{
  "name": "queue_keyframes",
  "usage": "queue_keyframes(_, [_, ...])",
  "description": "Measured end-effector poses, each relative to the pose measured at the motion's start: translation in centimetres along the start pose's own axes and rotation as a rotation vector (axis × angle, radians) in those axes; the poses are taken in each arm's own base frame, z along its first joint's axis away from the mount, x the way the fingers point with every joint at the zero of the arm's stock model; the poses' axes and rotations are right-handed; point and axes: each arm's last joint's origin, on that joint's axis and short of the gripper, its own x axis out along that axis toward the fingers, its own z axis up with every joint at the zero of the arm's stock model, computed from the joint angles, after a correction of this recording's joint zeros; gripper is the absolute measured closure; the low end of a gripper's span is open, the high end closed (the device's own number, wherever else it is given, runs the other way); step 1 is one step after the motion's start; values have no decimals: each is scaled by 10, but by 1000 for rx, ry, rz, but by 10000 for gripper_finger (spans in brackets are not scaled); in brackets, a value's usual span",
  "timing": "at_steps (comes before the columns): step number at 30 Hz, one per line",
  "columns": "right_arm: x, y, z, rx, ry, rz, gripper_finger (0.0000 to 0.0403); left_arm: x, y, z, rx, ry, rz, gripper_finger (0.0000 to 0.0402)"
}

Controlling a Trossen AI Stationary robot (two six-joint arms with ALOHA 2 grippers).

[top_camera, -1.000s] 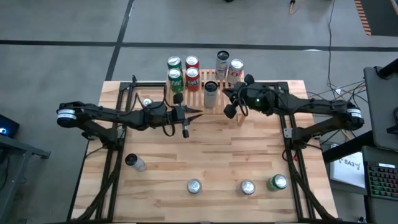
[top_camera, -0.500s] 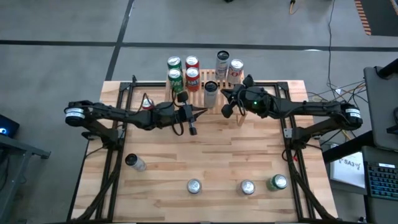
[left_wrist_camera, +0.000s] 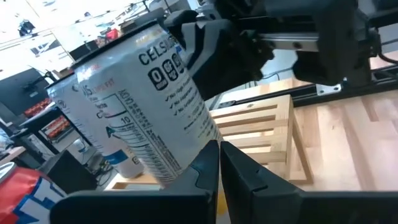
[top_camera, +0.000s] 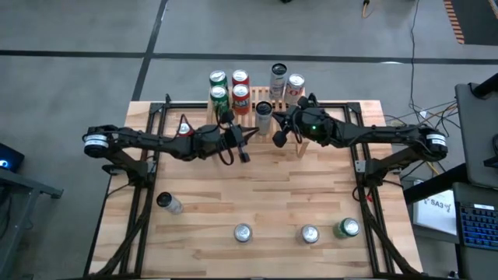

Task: Place canned beverage on shelf
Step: Put the white yellow soda can on the shelf

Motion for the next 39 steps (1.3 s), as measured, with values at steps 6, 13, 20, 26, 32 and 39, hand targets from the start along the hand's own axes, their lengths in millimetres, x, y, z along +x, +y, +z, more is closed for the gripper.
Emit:
queue_keyframes(6, [1,1,-2,19,12,6,390,2,7,-3,-2,11,22,401])
queue_keyframes(13, [-1,4,-2,12,13,10,390,4,12,-6,-2,20,38,402])
queue_keyframes(20, [-2,8,-2,6,14,20,390,4,14,-7,-3,22,42,402])
queue_keyframes(26, [-3,9,-2,9,21,26,390,4,14,-7,-3,23,43,402])
queue_keyframes(32, [-7,14,-2,11,25,44,390,4,14,-7,-8,28,52,402])
queue_keyframes(39, [-10,17,-1,10,23,72,390,4,17,-8,-10,59,124,401])
